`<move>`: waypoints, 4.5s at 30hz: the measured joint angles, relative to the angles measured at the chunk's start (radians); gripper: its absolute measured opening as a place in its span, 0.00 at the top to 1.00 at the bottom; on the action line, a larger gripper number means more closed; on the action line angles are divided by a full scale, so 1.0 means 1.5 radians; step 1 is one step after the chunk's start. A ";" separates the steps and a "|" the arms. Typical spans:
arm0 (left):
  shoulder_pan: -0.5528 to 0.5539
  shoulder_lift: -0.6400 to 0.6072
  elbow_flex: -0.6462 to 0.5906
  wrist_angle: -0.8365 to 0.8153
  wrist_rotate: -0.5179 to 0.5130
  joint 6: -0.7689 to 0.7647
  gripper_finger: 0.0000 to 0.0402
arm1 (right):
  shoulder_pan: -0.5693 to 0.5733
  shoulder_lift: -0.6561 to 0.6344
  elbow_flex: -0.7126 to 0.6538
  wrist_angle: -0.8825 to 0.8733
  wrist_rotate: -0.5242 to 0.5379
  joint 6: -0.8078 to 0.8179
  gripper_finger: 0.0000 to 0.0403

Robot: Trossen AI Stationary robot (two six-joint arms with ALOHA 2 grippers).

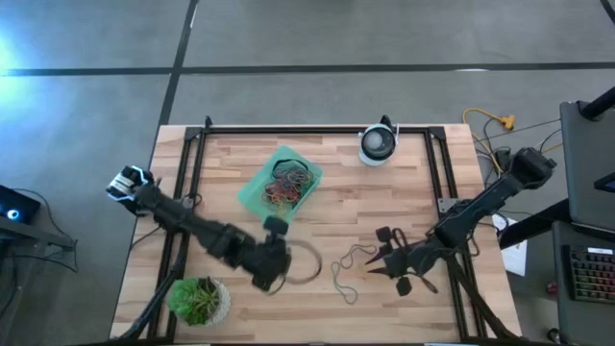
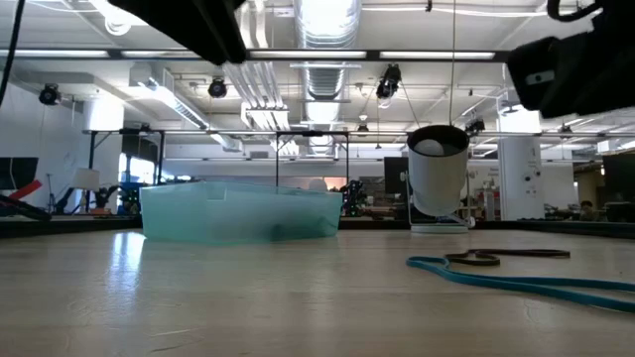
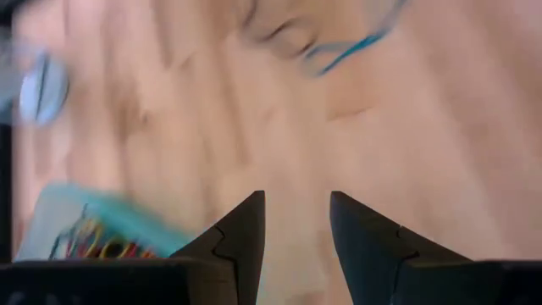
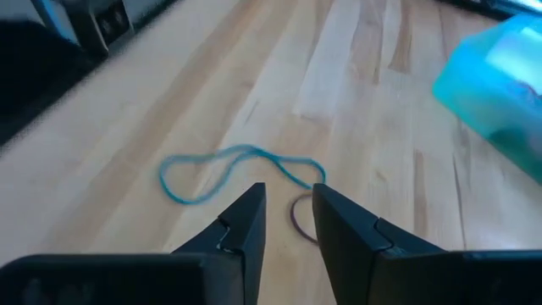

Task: Pick and place rubber bands into bin
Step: Put the purple rubber band into the green bin

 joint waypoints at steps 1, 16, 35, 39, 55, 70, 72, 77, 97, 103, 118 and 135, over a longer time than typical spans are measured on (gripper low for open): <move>-0.019 -0.004 -0.008 0.022 -0.003 0.005 0.71 | -0.004 0.017 0.004 0.002 0.000 -0.004 0.77; -0.157 -0.015 -0.116 0.235 -0.103 0.031 0.71 | -0.094 0.197 0.107 -0.003 -0.073 -0.005 0.67; -0.170 -0.015 -0.127 0.256 -0.102 0.029 0.71 | -0.177 0.276 0.178 -0.135 -0.177 -0.005 0.51; -0.170 -0.015 -0.127 0.268 -0.102 0.030 0.71 | -0.176 0.305 0.178 -0.135 -0.177 -0.002 0.51; -0.170 -0.015 -0.128 0.279 -0.102 0.031 0.71 | -0.186 0.323 0.184 -0.139 -0.215 0.052 0.51; -0.170 -0.015 -0.128 0.279 -0.102 0.031 0.71 | -0.185 0.324 0.185 -0.212 -0.213 0.104 0.73; -0.170 -0.015 -0.128 0.279 -0.102 0.031 0.71 | -0.185 0.323 0.182 -0.214 -0.208 0.108 0.78; -0.170 -0.015 -0.128 0.279 -0.102 0.031 0.71 | -0.185 0.323 0.180 -0.219 -0.195 0.085 0.90; -0.170 -0.015 -0.129 0.279 -0.102 0.030 0.71 | -0.180 0.299 0.206 -0.270 -0.028 0.012 0.98; -0.170 -0.015 -0.129 0.279 -0.102 0.030 0.71 | -0.176 0.296 0.233 -0.266 -0.001 -0.017 0.98; -0.170 -0.015 -0.129 0.279 -0.102 0.030 0.71 | -0.167 0.295 0.259 -0.294 0.178 -0.050 0.98; -0.170 -0.015 -0.129 0.279 -0.102 0.029 0.71 | -0.162 0.293 0.375 -0.307 0.343 -0.176 0.98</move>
